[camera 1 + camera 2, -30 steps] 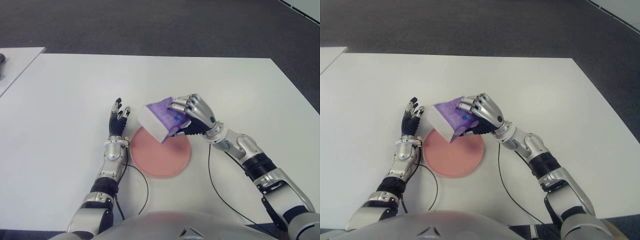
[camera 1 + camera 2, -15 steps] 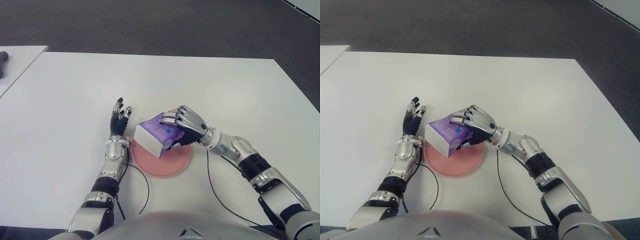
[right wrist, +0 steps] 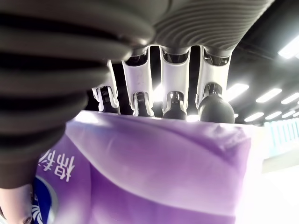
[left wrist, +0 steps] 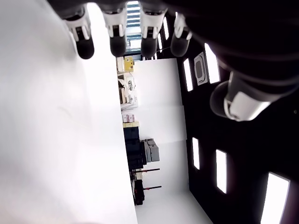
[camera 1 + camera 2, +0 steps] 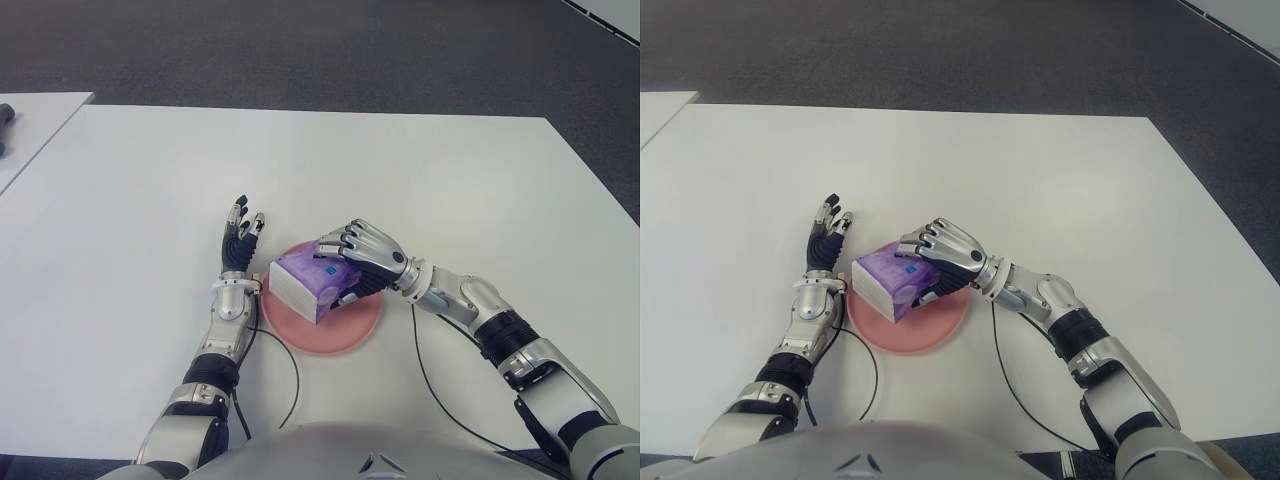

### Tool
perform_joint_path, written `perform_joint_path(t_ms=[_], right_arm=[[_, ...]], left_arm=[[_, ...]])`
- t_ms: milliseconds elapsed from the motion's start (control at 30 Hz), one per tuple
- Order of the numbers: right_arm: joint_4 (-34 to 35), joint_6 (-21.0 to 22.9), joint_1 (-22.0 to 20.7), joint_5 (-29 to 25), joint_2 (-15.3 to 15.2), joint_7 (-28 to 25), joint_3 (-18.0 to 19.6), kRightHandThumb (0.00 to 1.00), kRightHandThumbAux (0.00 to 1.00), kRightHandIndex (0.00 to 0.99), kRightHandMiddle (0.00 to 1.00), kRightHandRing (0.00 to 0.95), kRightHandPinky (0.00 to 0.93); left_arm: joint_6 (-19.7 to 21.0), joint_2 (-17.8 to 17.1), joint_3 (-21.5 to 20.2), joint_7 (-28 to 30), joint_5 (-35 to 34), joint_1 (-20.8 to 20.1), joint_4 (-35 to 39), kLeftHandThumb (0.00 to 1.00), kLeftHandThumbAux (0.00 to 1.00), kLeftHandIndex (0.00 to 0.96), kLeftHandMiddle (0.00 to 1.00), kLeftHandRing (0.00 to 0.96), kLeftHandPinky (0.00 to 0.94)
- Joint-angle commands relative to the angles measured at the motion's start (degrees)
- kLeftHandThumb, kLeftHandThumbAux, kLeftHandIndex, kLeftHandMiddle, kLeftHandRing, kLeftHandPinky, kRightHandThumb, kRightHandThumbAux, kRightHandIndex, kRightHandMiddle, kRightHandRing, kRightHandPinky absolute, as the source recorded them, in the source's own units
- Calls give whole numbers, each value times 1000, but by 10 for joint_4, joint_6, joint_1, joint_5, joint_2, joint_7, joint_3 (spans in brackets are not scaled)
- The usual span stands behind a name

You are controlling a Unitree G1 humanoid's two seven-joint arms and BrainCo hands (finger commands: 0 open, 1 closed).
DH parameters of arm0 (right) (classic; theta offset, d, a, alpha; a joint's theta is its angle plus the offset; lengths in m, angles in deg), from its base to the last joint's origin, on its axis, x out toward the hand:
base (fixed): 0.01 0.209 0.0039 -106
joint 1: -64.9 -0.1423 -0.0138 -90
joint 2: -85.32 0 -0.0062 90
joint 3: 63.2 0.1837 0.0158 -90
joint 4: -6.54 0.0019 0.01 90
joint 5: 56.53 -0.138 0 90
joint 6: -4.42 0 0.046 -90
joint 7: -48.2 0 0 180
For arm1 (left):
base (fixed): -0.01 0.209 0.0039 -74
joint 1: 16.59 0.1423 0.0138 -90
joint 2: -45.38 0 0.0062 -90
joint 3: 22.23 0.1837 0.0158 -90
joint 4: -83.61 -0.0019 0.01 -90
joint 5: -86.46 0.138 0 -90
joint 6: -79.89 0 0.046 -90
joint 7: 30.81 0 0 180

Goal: Put the tissue paper into the plate.

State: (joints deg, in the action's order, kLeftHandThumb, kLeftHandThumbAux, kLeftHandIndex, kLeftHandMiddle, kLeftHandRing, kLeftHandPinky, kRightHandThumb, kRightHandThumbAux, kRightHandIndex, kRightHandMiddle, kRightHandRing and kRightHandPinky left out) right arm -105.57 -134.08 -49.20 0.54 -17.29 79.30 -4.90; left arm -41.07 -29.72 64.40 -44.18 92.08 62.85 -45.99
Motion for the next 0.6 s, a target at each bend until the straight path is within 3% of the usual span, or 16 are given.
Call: perform_joint_path(t_ms=[33,367,600], right_arm=[[-16,13,-3,21,9,26,-3,852,679,396,535,834,823],[-62,23,-23,42,24,65,-18,852,680,396,534,835,816],[-66,35,-25,7,27,-13,-16,854,678,397,535,834,810]], left_arm=[[6,2,2,1,1,-4,-4,0,456,0,0,0,0],[8,1,1,5,-2,-3,-6,0,445,0,0,0,0],[5,1,2,6,-2,0,-2,0,450,0,0,0,0]])
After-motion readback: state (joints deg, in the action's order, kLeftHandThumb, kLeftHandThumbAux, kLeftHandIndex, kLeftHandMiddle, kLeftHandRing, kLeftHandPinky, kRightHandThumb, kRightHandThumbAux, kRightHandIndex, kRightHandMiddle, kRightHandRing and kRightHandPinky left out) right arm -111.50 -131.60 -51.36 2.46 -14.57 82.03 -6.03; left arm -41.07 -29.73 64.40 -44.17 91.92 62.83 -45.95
